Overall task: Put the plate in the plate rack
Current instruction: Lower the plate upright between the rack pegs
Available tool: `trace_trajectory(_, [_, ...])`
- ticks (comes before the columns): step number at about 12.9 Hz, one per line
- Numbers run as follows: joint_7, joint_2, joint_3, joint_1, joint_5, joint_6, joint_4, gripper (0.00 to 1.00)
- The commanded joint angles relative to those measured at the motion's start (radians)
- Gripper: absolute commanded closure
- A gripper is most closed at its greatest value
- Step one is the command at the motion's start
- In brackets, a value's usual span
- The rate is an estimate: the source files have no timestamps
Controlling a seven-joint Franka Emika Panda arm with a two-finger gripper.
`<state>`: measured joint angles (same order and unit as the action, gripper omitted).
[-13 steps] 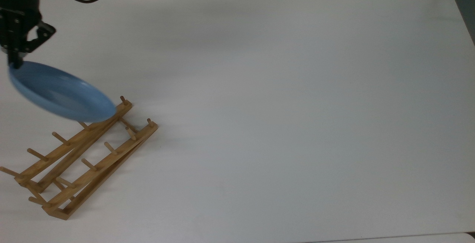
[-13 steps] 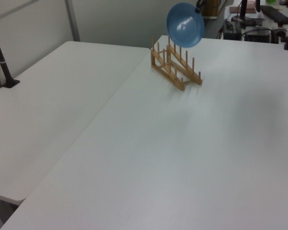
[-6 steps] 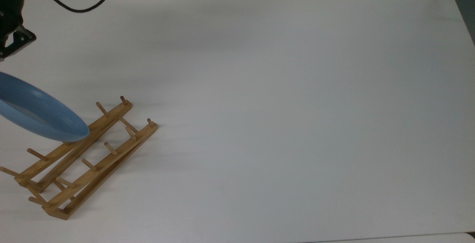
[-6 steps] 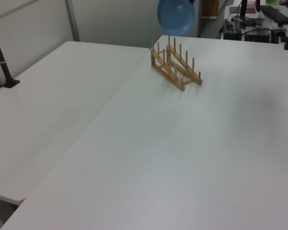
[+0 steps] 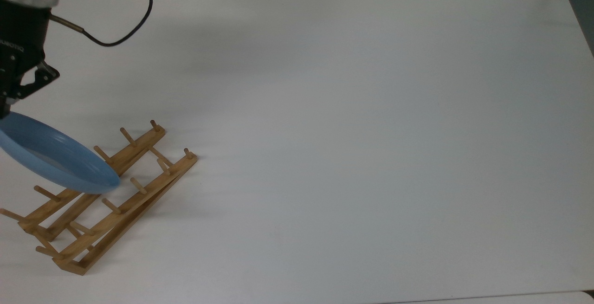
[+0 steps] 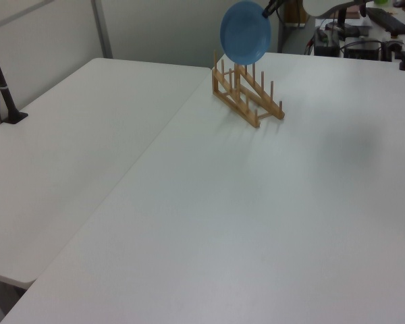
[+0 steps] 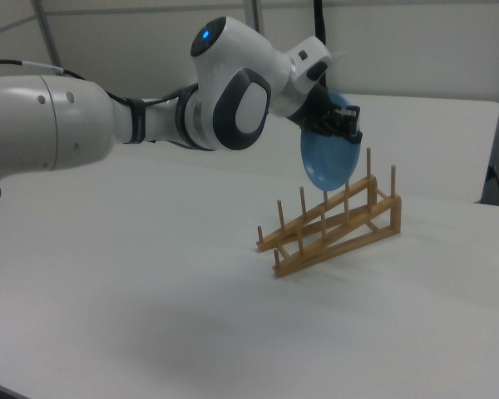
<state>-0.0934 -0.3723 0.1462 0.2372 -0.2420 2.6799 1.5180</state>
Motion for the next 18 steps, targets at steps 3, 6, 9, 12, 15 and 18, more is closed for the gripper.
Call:
trace_trajectory(3, [0.027,-0.022,0.006,-0.009,-0.066,0.032,0.030,1.00])
trace_trajectory(6, [0.034,-0.030,0.006,-0.009,-0.088,0.055,0.034,1.00])
trace_trajectory(9, [0.034,-0.034,0.007,-0.009,-0.094,0.094,0.053,1.00])
trace_trajectory(12, [0.034,-0.039,0.006,-0.009,-0.129,0.097,0.053,1.00])
trace_trajectory(15, [0.032,-0.037,0.007,-0.009,-0.144,0.095,0.065,1.00])
trace_trajectory(18, [0.032,-0.037,0.006,-0.007,-0.160,0.094,0.071,0.62])
